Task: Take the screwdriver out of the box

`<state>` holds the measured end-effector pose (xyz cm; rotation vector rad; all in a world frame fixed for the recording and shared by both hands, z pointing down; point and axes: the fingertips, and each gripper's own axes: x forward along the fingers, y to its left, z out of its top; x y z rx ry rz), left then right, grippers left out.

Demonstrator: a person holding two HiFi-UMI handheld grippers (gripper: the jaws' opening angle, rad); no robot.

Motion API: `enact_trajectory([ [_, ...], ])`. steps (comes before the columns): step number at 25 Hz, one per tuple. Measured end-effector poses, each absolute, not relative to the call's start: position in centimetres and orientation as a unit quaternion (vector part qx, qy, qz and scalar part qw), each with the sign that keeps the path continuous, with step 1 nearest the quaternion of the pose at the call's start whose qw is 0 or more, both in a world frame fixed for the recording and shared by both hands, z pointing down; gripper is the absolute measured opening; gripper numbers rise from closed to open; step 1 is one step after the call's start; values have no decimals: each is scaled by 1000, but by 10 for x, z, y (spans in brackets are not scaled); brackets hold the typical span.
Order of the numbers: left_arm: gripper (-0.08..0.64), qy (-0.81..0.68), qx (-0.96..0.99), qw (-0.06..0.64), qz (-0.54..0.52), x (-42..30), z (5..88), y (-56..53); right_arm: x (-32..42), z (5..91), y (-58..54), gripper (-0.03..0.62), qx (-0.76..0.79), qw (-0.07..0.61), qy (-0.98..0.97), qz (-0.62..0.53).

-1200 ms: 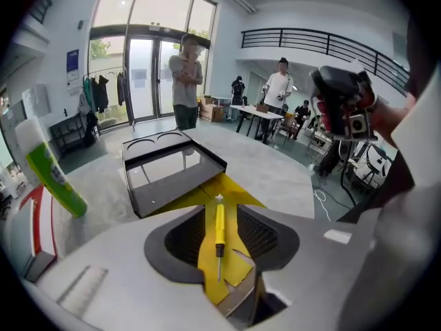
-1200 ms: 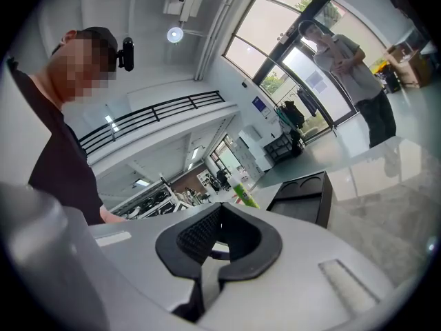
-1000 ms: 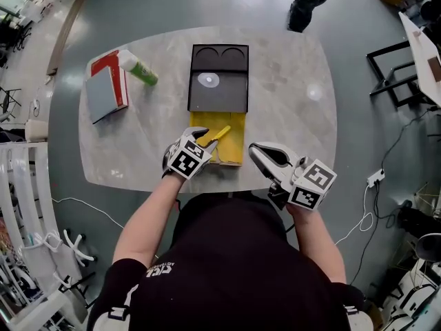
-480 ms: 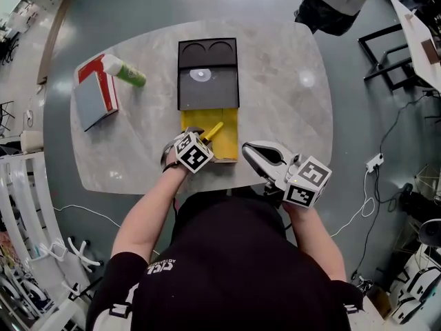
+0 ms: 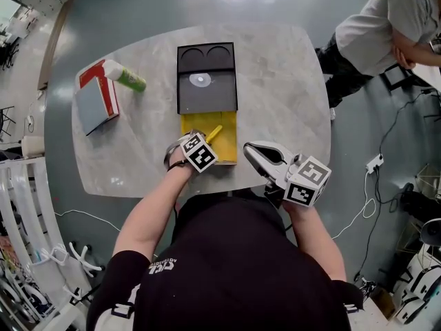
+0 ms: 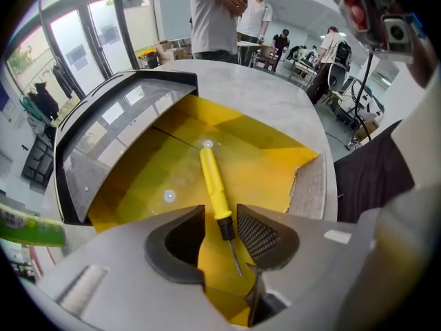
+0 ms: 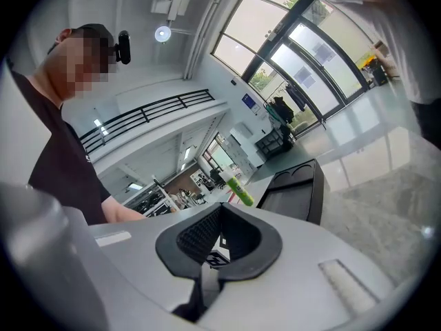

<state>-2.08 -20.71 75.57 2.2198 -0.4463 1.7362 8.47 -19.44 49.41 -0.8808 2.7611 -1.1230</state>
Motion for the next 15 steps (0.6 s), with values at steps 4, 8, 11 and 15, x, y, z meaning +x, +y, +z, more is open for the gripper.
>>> enact_trajectory([
  [4, 95, -136, 772, 137, 606, -17, 756, -202, 88, 494, -194, 15, -285, 20, 886, -365],
  [8, 75, -129, 770, 135, 610, -15, 757, -201, 90, 493, -194, 15, -286, 24, 885, -367],
  [11, 74, -131, 771, 149, 605, -14, 756, -200, 91, 491, -192, 15, -285, 25, 885, -366],
  [15, 74, -141, 784, 155, 584, -6, 743, -201, 91, 487, -192, 15, -284, 26, 887, -362],
])
